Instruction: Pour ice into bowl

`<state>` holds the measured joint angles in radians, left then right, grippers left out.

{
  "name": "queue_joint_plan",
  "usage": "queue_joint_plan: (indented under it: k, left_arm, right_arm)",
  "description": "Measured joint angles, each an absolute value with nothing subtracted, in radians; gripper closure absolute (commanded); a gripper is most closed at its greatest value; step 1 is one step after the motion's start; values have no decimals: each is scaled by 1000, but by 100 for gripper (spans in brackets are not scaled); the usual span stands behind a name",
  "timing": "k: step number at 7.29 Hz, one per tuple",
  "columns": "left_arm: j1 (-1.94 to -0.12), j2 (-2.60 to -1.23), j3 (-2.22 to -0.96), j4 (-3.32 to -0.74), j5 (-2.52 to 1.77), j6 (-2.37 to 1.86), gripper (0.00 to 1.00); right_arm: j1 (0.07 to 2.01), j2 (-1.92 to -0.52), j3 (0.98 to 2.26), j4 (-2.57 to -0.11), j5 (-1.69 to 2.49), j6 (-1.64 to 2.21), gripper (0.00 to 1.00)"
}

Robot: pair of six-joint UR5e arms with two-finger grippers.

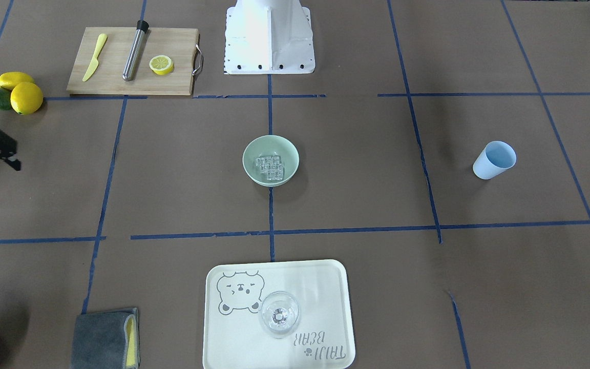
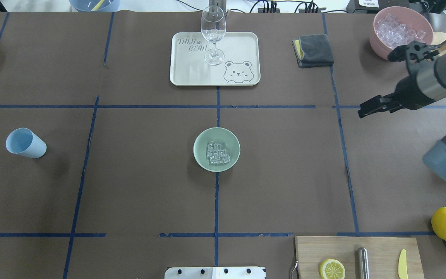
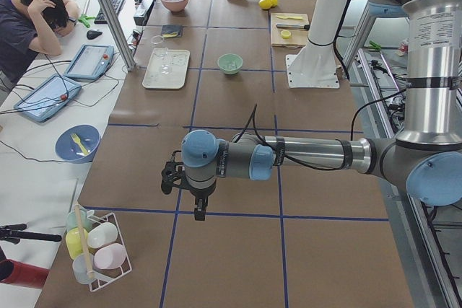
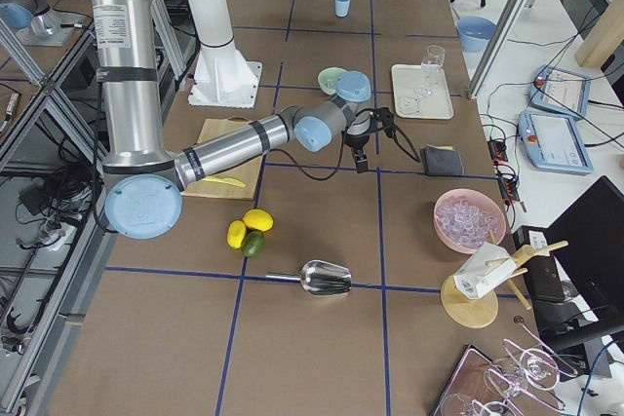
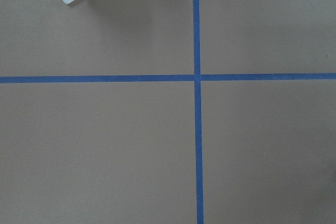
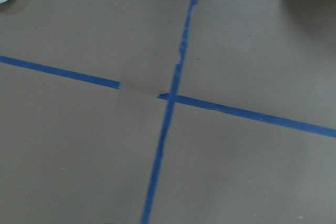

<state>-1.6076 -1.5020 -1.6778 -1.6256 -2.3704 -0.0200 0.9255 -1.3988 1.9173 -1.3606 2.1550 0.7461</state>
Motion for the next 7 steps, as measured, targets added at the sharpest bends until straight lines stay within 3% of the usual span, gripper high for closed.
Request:
queue_joint_plan:
  k: [4, 6, 7]
  left_arm:
    - [-1608, -1500, -1671, -1627, -2371, -20, 0]
    - [-1608, -1500, -1670, -1628, -2371, -20, 0]
    - [-1608, -1500, -1669, -1628, -2371, -20, 0]
  right_arm:
    - [650, -1071, 1840, -1587, 1932, 1056, 2]
    - [595, -959, 1737, -1593, 1873, 1141, 11]
    - [578, -921, 1696, -1592, 1861, 1171, 11]
